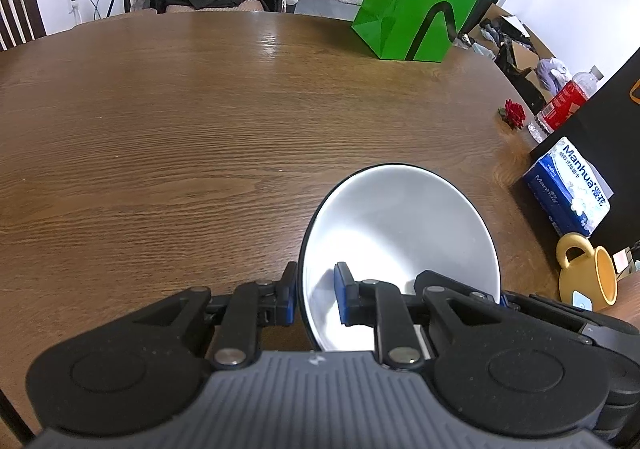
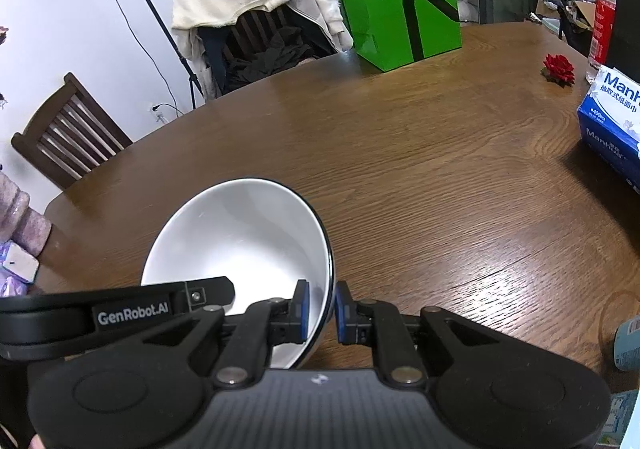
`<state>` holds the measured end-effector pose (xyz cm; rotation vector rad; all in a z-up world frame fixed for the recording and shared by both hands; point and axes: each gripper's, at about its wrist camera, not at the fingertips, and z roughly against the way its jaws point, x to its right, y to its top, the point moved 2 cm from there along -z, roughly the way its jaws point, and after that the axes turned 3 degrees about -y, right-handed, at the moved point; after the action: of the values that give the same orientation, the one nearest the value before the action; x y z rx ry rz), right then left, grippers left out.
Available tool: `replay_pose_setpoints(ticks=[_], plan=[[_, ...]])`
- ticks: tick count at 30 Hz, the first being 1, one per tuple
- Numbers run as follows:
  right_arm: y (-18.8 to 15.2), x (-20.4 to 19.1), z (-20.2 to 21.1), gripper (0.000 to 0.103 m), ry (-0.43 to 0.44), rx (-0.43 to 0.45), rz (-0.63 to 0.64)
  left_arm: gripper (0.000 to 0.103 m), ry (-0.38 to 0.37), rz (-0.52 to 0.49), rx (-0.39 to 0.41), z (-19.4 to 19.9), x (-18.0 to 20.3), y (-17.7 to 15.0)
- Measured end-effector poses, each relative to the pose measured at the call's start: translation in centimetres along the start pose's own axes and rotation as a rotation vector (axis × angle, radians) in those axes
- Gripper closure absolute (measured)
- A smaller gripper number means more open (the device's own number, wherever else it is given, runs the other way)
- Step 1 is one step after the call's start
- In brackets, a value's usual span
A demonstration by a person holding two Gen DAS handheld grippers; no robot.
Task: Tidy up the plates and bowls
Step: 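Lift the small white bowl with both grippers, then carry the small white bowl with both grippers toward the blue bowl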
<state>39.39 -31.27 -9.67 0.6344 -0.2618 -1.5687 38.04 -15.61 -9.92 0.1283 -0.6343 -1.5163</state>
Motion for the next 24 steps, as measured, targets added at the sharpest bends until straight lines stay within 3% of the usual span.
replay_pose_setpoints(ticks=[24], plan=[[-2.6,-4.4,2.8,0.09,0.025,0.016,0.061,0.084,0.019,0.03,0.041,5.0,-3.0,-2.7]])
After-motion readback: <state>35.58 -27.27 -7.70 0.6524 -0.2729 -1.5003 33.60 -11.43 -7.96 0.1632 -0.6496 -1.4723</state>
